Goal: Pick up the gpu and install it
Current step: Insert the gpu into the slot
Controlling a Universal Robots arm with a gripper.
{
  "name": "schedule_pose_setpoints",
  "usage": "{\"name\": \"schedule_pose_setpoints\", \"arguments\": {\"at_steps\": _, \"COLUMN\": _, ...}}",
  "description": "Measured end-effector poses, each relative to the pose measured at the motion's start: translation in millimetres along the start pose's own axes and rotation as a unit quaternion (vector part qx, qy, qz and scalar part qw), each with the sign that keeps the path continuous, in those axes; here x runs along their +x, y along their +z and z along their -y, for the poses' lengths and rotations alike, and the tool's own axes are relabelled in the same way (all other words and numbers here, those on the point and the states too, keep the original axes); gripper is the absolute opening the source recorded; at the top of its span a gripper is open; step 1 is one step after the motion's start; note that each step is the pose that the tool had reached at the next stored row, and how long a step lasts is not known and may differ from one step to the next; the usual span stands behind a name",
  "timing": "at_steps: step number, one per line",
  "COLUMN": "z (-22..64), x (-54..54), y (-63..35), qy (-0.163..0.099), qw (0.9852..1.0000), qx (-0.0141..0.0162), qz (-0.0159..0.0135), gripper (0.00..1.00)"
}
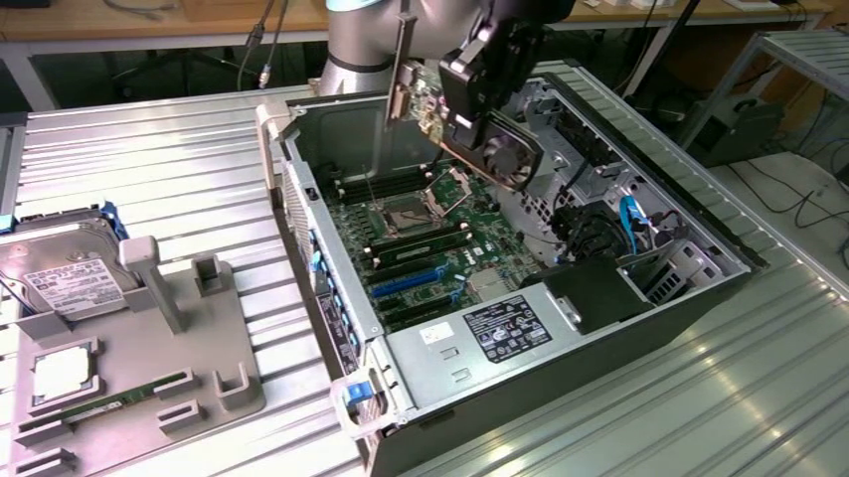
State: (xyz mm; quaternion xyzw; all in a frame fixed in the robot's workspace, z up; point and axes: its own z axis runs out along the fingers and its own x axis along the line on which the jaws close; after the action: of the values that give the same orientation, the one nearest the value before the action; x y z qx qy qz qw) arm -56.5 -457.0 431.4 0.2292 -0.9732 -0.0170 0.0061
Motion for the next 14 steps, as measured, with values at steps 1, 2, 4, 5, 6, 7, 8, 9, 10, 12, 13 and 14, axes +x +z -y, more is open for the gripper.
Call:
{"name": "schedule_pose_setpoints", "arguments": {"at_steps": 1, "z": 0.0, "x": 0.0, "y": 0.0, "qy": -0.009, "qw": 1.0000, "qx": 0.0000, "qz": -0.0003, "gripper": 0.28}}
{"name": "schedule_pose_setpoints", "arguments": {"at_steps": 2, "z": 0.1, "x": -0.1, "y": 0.0, "qy": -0.022, "qw": 0.9997, "qx": 0.0001, "qz": -0.0008, "gripper": 0.28}}
{"name": "schedule_pose_setpoints", "arguments": {"at_steps": 4, "z": 0.0, "x": -0.1, "y": 0.0, "qy": -0.039, "qw": 0.9992, "qx": 0.0002, "qz": -0.0014, "gripper": 0.28}}
{"name": "schedule_pose_setpoints", "arguments": {"at_steps": 5, "z": 0.1, "x": -0.1, "y": 0.0, "qy": -0.048, "qw": 0.9989, "qx": 0.0002, "qz": -0.0017, "gripper": 0.28}}
{"name": "schedule_pose_setpoints", "arguments": {"at_steps": 6, "z": 0.1, "x": -0.3, "y": 0.0, "qy": -0.056, "qw": 0.9984, "qx": 0.0001, "qz": -0.0020, "gripper": 0.28}}
{"name": "schedule_pose_setpoints", "arguments": {"at_steps": 7, "z": 0.2, "x": -0.4, "y": 0.0, "qy": -0.065, "qw": 0.9979, "qx": 0.0001, "qz": -0.0022, "gripper": 0.28}}
{"name": "schedule_pose_setpoints", "arguments": {"at_steps": 8, "z": 0.2, "x": -0.5, "y": 0.0, "qy": -0.075, "qw": 0.9972, "qx": 0.0000, "qz": -0.0025, "gripper": 0.28}}
{"name": "schedule_pose_setpoints", "arguments": {"at_steps": 9, "z": 0.3, "x": -0.6, "y": 0.0, "qy": -0.089, "qw": 0.9960, "qx": 0.0000, "qz": -0.0030, "gripper": 0.28}}
{"name": "schedule_pose_setpoints", "arguments": {"at_steps": 10, "z": 0.4, "x": -0.8, "y": 0.0, "qy": -0.105, "qw": 0.9945, "qx": -0.0001, "qz": -0.0035, "gripper": 0.28}}
{"name": "schedule_pose_setpoints", "arguments": {"at_steps": 12, "z": 0.5, "x": -1.0, "y": 0.0, "qy": -0.120, "qw": 0.9927, "qx": -0.0002, "qz": -0.0039, "gripper": 0.28}}
{"name": "schedule_pose_setpoints", "arguments": {"at_steps": 13, "z": 0.6, "x": -1.2, "y": -0.1, "qy": -0.133, "qw": 0.9911, "qx": -0.0003, "qz": -0.0043, "gripper": 0.28}}
{"name": "schedule_pose_setpoints", "arguments": {"at_steps": 14, "z": 0.7, "x": -1.3, "y": 0.0, "qy": -0.142, "qw": 0.9898, "qx": -0.0004, "qz": -0.0046, "gripper": 0.28}}
